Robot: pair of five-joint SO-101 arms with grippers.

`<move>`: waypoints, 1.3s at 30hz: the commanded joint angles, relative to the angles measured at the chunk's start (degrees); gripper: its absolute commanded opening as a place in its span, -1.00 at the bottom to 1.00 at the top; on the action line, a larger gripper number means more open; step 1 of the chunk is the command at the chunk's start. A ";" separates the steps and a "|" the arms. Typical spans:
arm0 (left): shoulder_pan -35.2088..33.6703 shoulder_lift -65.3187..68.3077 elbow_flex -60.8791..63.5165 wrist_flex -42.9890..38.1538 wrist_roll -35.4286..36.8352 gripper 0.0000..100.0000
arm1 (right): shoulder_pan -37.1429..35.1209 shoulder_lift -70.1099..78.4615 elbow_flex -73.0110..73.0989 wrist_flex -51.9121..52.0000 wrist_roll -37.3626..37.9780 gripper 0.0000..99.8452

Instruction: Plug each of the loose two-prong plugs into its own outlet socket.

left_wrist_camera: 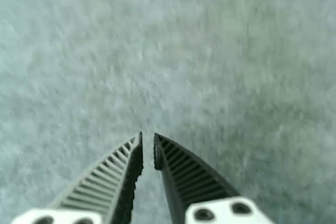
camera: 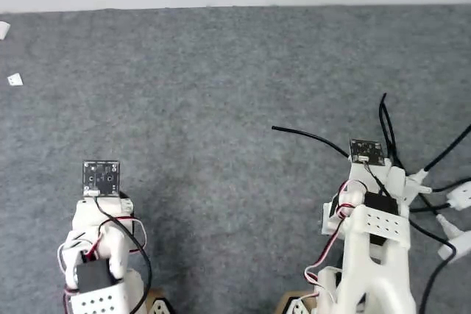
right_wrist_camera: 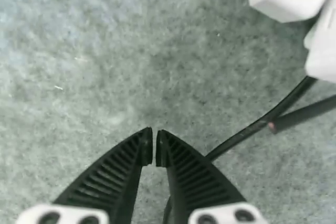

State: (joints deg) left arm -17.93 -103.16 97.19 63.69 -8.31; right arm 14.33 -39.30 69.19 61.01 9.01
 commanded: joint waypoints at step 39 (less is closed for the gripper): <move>0.00 -0.70 -0.84 8.44 0.26 -0.93 | -4.18 -33.45 20.66 -0.57 -13.63 -0.98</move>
State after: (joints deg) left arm -17.93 -103.34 97.19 71.96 -8.31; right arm 11.87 -61.71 87.38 57.32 -3.47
